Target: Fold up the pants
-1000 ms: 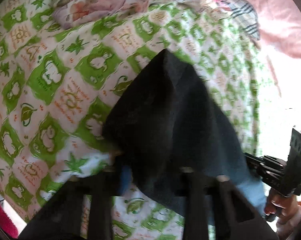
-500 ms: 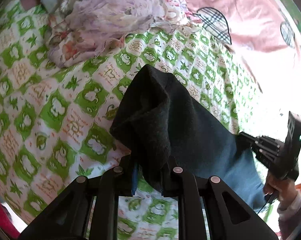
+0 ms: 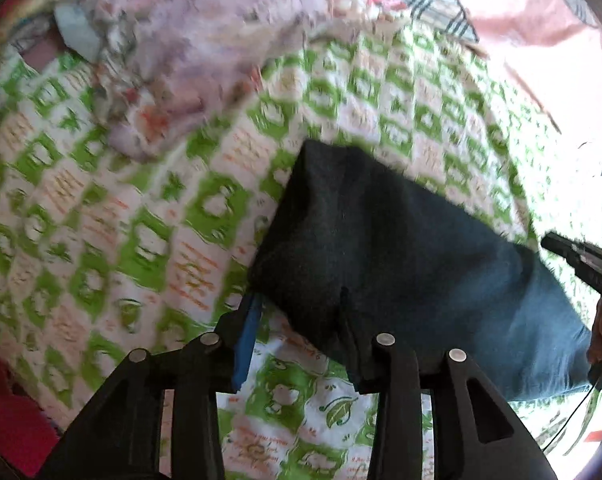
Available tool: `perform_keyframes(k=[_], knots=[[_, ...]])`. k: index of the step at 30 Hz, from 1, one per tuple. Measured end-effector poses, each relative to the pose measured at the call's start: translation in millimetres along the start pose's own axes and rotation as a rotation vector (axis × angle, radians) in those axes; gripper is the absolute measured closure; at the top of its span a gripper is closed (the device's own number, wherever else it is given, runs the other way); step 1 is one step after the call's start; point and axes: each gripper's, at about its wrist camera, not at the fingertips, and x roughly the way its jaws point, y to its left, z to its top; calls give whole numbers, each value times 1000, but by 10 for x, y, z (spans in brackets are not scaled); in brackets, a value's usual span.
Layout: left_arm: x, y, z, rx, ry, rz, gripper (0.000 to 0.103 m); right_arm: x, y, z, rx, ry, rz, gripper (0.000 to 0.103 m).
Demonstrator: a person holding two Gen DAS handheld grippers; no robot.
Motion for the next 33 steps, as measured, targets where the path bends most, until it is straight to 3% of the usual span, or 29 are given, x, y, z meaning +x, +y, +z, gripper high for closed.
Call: perform_keyframes(k=[1, 3, 6, 10, 18, 33], knots=[[-103, -10, 25, 3, -25, 11, 63, -77, -72, -65, 19, -7, 3, 69], [-253, -48, 79, 8, -58, 8, 59, -271, -218, -243, 75, -27, 7, 64], [-466, -169, 163, 19, -104, -43, 55, -492, -405, -509, 146, -43, -4, 64], [-531, -632, 302, 113, -119, -111, 50, -738, -622, -834, 246, -62, -30, 64], [-326, -1759, 242, 325, -18, -274, 43, -1128, -896, -1500, 412, -81, -70, 64], [-115, -3695, -359, 804, 165, -453, 39, -1650, -1355, -2674, 774, -153, -165, 64]])
